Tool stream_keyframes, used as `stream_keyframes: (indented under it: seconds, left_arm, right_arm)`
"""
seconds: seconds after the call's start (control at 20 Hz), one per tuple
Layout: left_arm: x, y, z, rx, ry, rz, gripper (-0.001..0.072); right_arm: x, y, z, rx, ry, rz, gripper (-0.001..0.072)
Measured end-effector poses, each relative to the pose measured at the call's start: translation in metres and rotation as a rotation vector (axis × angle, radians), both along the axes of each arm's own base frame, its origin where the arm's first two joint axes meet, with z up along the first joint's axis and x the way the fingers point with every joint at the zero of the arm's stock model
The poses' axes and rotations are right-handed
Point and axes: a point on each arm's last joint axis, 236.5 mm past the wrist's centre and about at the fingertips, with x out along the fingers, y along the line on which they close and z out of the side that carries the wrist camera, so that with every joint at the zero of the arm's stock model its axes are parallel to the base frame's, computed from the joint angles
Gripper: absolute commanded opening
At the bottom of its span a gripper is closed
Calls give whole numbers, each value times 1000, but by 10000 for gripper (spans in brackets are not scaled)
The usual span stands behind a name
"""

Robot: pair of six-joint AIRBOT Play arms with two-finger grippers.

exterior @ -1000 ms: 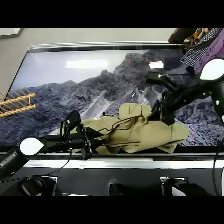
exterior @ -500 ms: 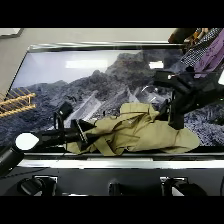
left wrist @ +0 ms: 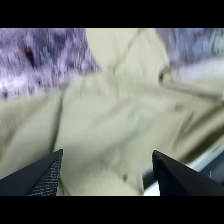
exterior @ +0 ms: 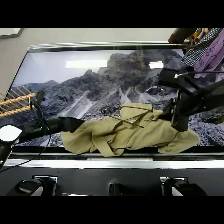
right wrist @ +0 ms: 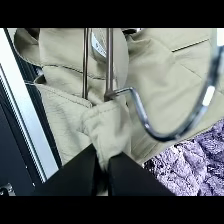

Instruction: Fold the clothes and pants, and hang the long-sleeved shirts on hangers.

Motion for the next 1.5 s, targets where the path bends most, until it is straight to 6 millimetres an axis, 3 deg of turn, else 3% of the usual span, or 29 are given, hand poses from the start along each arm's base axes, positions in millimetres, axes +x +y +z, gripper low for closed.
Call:
stream_keyframes:
  seconds: [0.25,0.45,0.8,0.9,0.95,1.2,1.5]
  left_arm:
    - [-33,-24,-35,224,-14,-109,642]
    - [-37,-50,-55,363,-130,-147,642]
    - [-32,-102,-89,392,-234,-214,637]
    - [-26,-108,-99,399,-232,-212,302]
    - [-22,-111,-103,402,-235,-210,6]
    - [7,-109,-100,353,-211,-105,16]
    - [41,-99,-55,307,-184,14,16]
  right_arm:
    - [0,0,0,5,12,-35,25]
    - [1,0,1,10,17,-58,25]
    - [2,0,1,16,26,-86,26]
    - [2,0,1,17,29,-91,26]
    - [2,0,1,17,29,-91,26]
    - [2,0,1,22,44,-116,25]
    - [-5,2,1,39,106,-175,25]
